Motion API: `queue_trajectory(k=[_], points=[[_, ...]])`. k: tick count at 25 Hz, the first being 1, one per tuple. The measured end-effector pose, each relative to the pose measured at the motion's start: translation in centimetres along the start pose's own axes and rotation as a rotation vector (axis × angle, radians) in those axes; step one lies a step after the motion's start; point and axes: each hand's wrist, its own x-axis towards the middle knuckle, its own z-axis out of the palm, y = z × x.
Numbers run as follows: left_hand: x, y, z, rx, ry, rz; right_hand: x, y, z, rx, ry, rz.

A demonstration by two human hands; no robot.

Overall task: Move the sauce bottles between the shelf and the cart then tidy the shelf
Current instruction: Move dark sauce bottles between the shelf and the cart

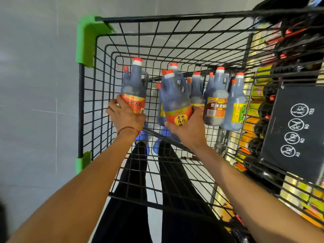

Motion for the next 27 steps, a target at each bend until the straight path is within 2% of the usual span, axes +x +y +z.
queue_trajectory(k=[4, 8, 12, 20, 27], points=[[2.0, 0.4, 0.1, -0.22, -0.07, -0.105, 2.0, -0.1, -1.3, -0.019, -0.086, 0.001], [3.0, 0.3, 0.1, -0.188, -0.086, -0.153, 3.4, -0.1, -2.2, -0.082, -0.164, -0.018], [2.0, 0.9, -0.1, -0.164, -0.195, -0.201, 2.6, -0.3, -2.7, -0.003, -0.176, 0.034], [-5.7, 1.8, -5.9, -0.408, -0.216, -0.059, -2.9, -0.5, -6.3, 0.228, -0.168, 0.046], [-11.0, 4.1, -12.8, -0.44, -0.291, 0.259, -10.7, -1.9, -10.4, 0.388, 0.005, -0.015]])
